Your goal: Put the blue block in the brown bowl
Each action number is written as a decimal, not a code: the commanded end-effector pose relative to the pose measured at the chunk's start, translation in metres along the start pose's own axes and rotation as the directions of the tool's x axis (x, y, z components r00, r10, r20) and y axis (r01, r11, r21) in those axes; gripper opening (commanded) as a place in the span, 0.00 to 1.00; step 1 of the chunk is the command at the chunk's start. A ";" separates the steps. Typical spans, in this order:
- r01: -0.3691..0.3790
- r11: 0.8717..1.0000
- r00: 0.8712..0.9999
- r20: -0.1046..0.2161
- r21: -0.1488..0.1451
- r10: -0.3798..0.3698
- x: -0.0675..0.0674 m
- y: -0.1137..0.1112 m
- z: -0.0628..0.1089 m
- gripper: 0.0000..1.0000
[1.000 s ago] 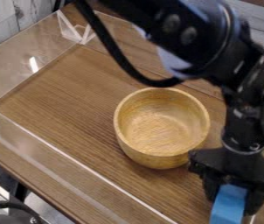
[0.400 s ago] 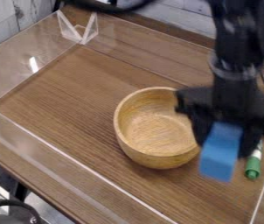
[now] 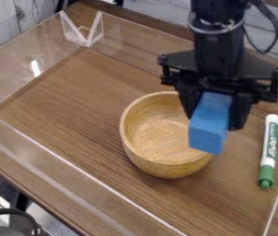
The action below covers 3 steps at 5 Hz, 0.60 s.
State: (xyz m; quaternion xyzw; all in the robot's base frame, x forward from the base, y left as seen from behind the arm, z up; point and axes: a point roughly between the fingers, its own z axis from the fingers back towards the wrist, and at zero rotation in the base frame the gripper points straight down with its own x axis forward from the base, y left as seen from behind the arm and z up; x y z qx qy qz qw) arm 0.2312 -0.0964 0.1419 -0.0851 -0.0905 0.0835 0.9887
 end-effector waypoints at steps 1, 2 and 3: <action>0.040 0.999 0.998 0.053 -0.029 -0.038 0.002 -0.005 0.009 0.00; 0.059 0.998 0.996 0.064 -0.035 -0.057 0.001 -0.006 0.009 0.00; 0.072 0.997 0.995 0.072 -0.036 -0.069 -0.001 -0.006 0.009 0.00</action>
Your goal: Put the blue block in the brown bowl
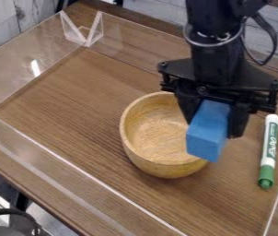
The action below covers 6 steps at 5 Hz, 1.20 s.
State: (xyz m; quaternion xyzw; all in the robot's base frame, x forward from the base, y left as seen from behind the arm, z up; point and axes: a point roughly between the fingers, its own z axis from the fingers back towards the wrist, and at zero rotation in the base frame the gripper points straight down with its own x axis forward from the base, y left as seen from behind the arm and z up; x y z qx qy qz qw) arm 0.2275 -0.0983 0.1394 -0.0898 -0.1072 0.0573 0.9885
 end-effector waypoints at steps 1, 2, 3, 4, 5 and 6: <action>0.026 0.999 0.999 0.048 -0.021 -0.025 0.003 -0.005 0.012 0.00; 0.035 0.999 0.998 0.053 -0.021 -0.034 0.003 -0.005 0.012 0.00; 0.042 0.999 0.997 0.058 -0.021 -0.041 0.002 -0.005 0.012 0.00; 0.047 0.999 0.997 0.061 -0.020 -0.046 0.002 -0.005 0.013 0.00; 0.052 0.998 0.997 0.064 -0.020 -0.051 0.002 -0.004 0.014 0.00; 0.058 0.998 0.996 0.067 -0.019 -0.056 0.001 -0.005 0.015 0.00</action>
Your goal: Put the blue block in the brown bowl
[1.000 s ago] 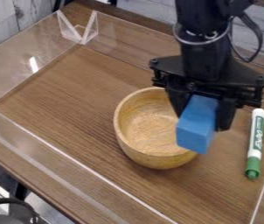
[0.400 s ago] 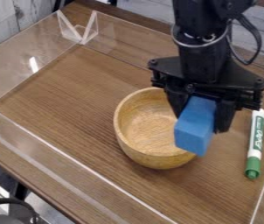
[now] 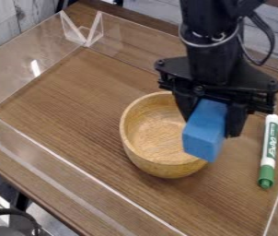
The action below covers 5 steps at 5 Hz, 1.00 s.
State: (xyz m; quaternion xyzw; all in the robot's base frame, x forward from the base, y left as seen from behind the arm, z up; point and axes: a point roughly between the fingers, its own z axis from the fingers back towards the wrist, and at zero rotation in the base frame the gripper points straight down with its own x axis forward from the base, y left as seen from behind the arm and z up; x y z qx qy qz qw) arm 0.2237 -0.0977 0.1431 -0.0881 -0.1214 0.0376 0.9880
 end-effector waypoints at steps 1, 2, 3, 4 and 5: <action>0.020 1.000 0.999 0.046 -0.018 -0.020 0.004 -0.005 0.011 0.00; 0.025 1.000 0.998 0.049 -0.018 -0.024 0.003 -0.005 0.012 0.00; 0.030 0.999 0.998 0.053 -0.018 -0.029 0.003 -0.005 0.012 0.00; 0.034 0.999 0.998 0.057 -0.018 -0.033 0.003 -0.006 0.012 0.00; 0.045 0.999 0.997 0.056 -0.018 -0.043 -0.004 0.000 0.014 0.00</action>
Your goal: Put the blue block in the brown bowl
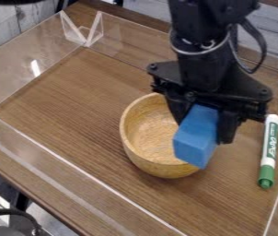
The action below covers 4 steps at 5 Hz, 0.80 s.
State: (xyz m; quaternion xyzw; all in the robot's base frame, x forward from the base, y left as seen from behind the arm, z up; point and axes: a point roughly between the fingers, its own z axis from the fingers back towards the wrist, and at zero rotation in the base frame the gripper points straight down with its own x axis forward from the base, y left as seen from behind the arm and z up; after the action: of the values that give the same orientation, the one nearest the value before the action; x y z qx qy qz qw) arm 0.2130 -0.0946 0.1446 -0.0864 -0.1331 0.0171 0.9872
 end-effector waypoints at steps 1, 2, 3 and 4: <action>0.007 1.000 0.999 0.035 -0.016 -0.006 0.001 0.003 0.010 0.00; 0.010 1.000 0.999 0.039 -0.018 -0.009 -0.003 0.009 0.010 0.00; 0.010 1.000 0.999 0.040 -0.020 -0.009 -0.004 0.013 0.011 0.00; 0.008 1.000 0.999 0.040 -0.018 -0.007 -0.005 0.016 0.011 0.00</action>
State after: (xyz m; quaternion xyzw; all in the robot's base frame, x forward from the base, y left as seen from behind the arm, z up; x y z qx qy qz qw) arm 0.2015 -0.0767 0.1422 -0.0901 -0.1369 0.0140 0.9864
